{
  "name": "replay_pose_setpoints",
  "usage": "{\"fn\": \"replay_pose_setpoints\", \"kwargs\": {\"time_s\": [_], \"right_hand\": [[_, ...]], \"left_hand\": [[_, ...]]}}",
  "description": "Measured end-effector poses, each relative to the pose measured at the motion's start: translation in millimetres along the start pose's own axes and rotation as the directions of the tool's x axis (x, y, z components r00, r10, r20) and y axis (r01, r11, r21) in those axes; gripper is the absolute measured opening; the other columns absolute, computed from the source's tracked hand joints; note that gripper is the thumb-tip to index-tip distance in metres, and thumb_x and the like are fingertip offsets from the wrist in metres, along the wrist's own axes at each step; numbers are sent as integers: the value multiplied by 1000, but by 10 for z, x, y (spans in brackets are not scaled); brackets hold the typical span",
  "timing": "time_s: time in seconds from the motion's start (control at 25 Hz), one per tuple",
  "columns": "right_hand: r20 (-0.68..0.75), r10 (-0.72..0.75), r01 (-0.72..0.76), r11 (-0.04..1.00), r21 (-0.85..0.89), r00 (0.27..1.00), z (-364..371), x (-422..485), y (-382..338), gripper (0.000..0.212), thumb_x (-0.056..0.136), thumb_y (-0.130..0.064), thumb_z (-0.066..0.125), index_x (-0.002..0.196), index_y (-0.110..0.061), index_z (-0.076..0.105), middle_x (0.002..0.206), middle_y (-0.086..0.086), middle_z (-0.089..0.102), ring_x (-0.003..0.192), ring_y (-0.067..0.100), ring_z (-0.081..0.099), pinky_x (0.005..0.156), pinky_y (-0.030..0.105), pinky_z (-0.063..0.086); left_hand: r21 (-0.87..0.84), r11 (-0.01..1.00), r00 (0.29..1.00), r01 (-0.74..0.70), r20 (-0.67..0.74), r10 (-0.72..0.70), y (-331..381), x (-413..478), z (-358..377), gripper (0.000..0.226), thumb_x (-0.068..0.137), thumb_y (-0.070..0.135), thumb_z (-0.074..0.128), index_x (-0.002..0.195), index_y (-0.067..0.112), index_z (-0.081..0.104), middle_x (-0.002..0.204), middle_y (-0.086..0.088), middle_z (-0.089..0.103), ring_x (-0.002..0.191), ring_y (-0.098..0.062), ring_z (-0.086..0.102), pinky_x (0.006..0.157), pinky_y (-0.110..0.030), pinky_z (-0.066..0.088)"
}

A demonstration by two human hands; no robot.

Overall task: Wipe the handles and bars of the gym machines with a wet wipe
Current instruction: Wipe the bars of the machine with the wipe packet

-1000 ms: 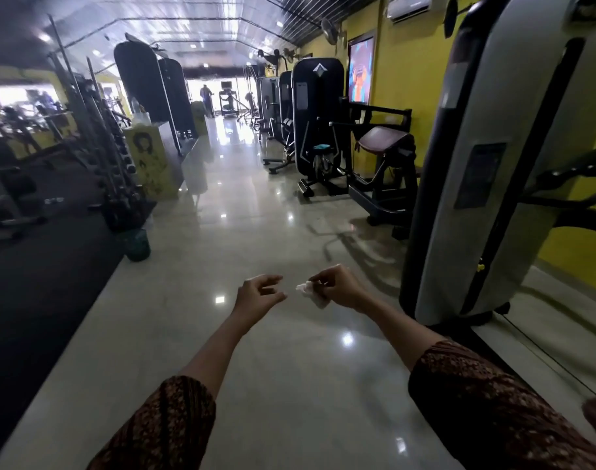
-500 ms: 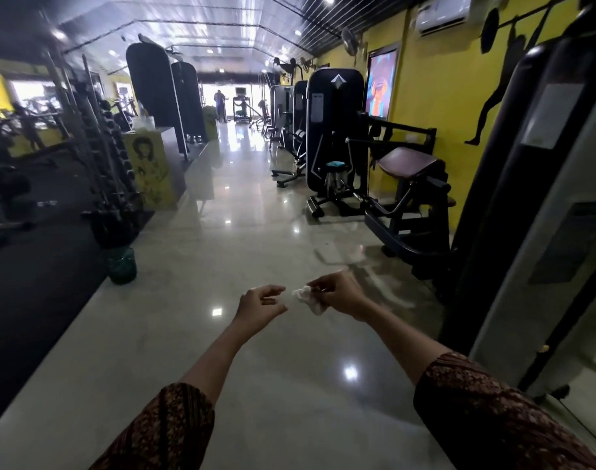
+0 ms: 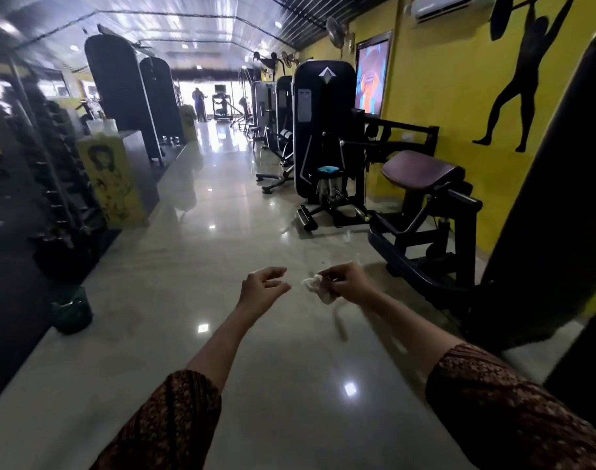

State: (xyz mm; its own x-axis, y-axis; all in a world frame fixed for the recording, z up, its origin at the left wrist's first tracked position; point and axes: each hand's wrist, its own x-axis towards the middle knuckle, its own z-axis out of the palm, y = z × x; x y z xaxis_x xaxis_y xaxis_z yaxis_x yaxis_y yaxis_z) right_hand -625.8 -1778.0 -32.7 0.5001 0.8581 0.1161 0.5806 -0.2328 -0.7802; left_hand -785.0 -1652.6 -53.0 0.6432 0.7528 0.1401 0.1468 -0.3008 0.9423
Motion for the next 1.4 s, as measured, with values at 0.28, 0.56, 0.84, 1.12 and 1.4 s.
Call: {"fn": "replay_pose_setpoints", "kwargs": {"time_s": [0.28,0.56,0.84,1.12,1.4], "right_hand": [[54,-51,52,998,-18,997,137,2018,532,27,83,4,60,109,0,66,98,18,69,67,4,60,63,15,53],[43,-111,109,993,53,993,-183,4303,649,26,86,5,57,112,5,62,98,17,66,75,13,61,63,17,52],[113,-106,101,994,53,988,23,6281,1108,24,85,1,62,108,6,64,82,8,65,52,-5,59,55,16,50],[53,-70,69,997,26,996,-3,8314,1340,25,86,-1,62,110,3,64,94,16,67,65,2,57,59,15,51],[9,-46,46,998,41,999,-17,10070,1639,23,86,-4,63,107,4,66,93,22,68,68,12,60,60,19,52]], "left_hand": [[53,998,998,26,61,-29,-623,1918,15,39,77,9,73,115,9,62,117,-11,63,101,-20,63,84,-28,51],[37,999,1000,-24,19,23,-575,4165,28,37,77,9,73,114,10,63,112,-6,64,97,-17,63,77,-22,51],[-6,999,998,32,-52,-32,-1104,5960,-28,38,77,5,72,114,7,62,113,-12,63,92,-15,62,70,-12,49],[45,999,1000,-24,17,23,-1373,8156,-227,37,77,7,72,113,10,63,114,-10,64,95,-14,63,82,-25,49],[31,999,998,-24,64,22,-1605,10005,-208,37,77,4,72,113,9,64,113,-12,64,93,-16,63,80,-23,50]]}}
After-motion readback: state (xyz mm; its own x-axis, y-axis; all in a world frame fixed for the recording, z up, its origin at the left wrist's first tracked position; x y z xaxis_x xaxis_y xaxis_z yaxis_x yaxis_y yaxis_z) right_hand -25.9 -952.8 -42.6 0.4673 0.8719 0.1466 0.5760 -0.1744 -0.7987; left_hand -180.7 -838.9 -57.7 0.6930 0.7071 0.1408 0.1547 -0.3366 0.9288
